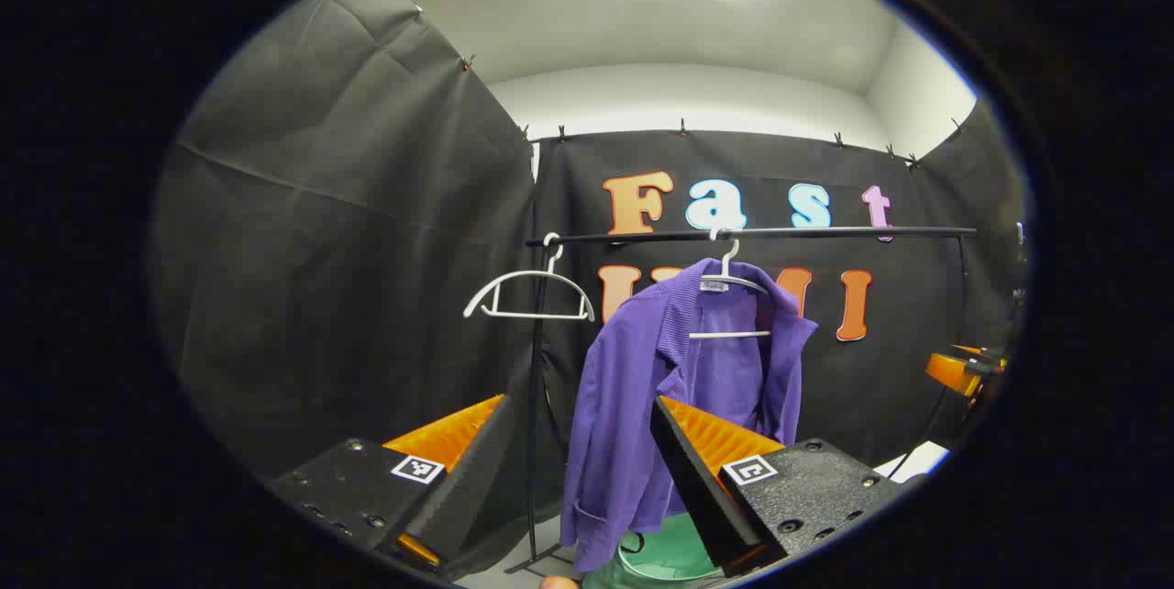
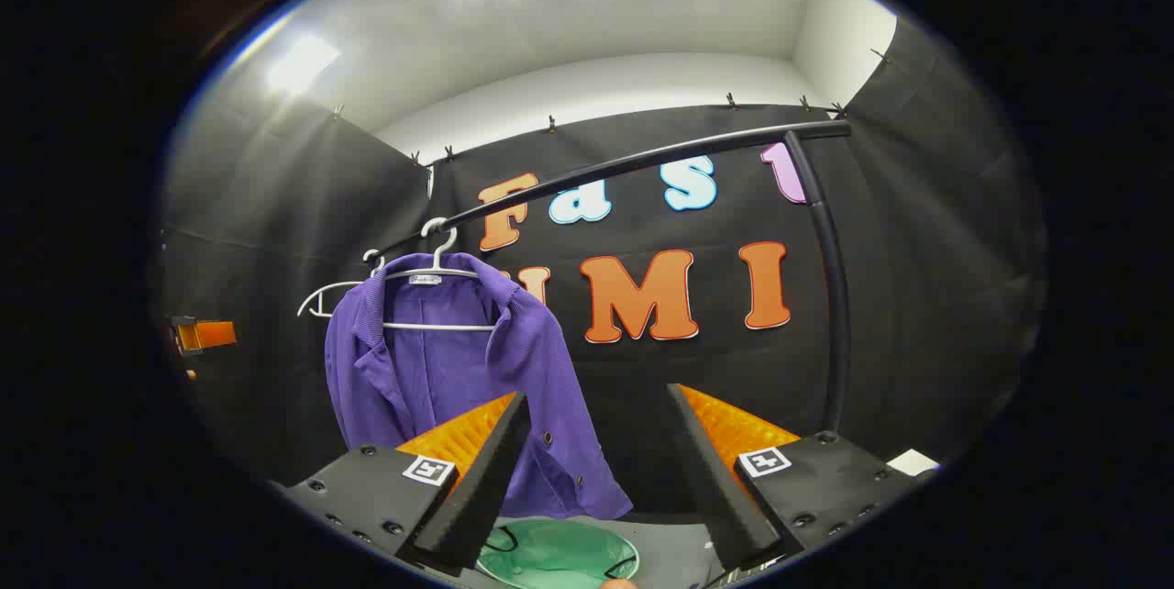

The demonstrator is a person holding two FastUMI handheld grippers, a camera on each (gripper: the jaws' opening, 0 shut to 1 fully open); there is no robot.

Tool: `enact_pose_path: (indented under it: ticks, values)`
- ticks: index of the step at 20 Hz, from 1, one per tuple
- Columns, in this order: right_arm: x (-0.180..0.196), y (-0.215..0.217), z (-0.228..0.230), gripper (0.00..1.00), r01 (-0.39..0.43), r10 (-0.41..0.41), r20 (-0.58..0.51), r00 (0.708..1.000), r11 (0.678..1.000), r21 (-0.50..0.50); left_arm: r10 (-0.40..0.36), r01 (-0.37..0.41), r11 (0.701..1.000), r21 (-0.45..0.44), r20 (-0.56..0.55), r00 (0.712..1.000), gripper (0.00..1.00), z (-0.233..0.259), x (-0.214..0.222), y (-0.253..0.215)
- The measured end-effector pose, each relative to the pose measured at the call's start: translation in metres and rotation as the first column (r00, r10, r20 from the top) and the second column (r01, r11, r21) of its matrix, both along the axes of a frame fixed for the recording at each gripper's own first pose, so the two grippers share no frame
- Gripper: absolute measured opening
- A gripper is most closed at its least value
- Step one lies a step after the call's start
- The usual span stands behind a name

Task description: Grasp the clothes on the hanger with both hands and then place them into the laundry hamper below.

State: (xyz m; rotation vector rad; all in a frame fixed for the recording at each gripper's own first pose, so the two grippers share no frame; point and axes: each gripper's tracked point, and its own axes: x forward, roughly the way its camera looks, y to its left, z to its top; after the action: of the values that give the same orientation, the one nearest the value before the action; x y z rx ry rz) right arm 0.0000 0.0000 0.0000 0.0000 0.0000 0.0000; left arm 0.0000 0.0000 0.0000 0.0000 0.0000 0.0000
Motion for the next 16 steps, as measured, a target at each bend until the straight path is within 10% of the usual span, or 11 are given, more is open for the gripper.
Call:
enact_pose_path:
  ticks: [16]
  values:
    - [0.009,0.010,-0.002,0.89,-0.054,0.054,-0.016,0.998,0.999,0.007,0.002,-0.002,1.000,0.000,-0.065,0.998,0.92,-0.014,-0.003,-0.010]
